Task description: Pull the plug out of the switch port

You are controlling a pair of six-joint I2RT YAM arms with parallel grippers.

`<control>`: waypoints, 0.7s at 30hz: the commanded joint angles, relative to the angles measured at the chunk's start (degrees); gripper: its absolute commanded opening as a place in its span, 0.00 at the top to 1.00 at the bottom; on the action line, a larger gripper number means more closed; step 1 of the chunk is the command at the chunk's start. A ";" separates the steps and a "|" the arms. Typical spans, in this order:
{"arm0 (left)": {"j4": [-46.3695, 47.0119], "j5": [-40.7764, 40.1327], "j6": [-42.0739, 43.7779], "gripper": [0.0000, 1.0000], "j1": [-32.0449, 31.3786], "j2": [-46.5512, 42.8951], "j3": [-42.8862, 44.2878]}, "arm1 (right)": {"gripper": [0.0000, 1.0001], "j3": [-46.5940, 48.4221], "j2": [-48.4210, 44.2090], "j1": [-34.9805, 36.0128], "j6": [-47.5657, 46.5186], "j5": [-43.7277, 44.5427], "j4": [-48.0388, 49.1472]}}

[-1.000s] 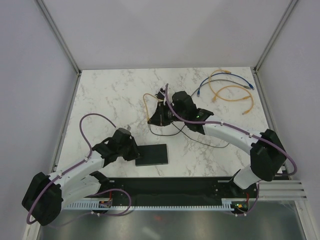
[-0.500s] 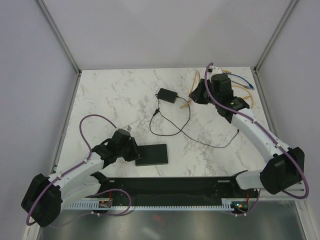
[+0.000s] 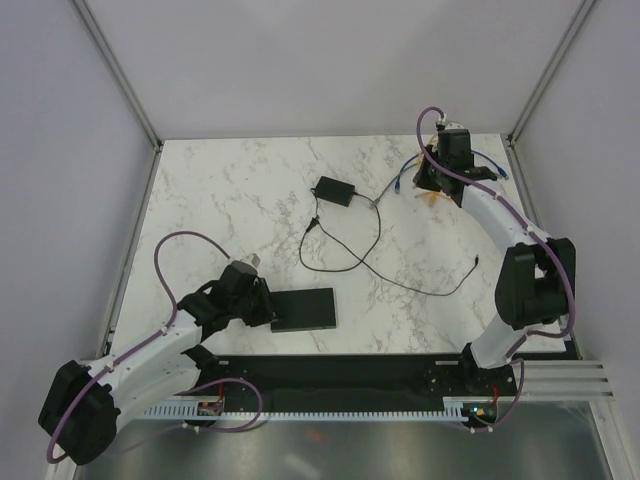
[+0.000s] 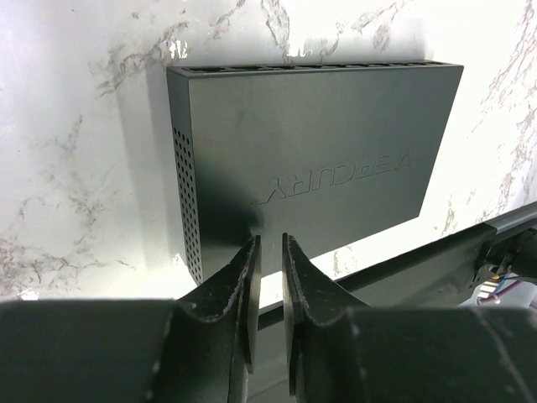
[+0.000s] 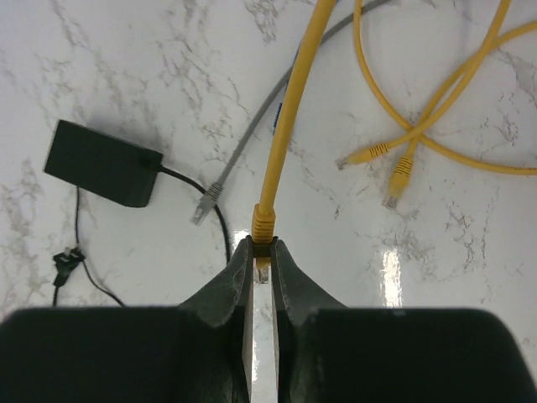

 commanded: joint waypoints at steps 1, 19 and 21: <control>-1.65 -0.78 2.05 0.76 -0.06 -1.44 1.25 | 0.91 3.47 5.36 -0.57 -2.54 0.01 -0.99; -1.83 0.18 0.38 0.76 -0.06 -0.30 1.77 | 0.30 -15.05 -1.45 0.48 4.21 -12.54 7.42; -0.43 2.19 -0.40 0.76 -0.06 -0.56 1.16 | 0.30 -22.34 -6.64 2.75 5.01 -14.13 9.46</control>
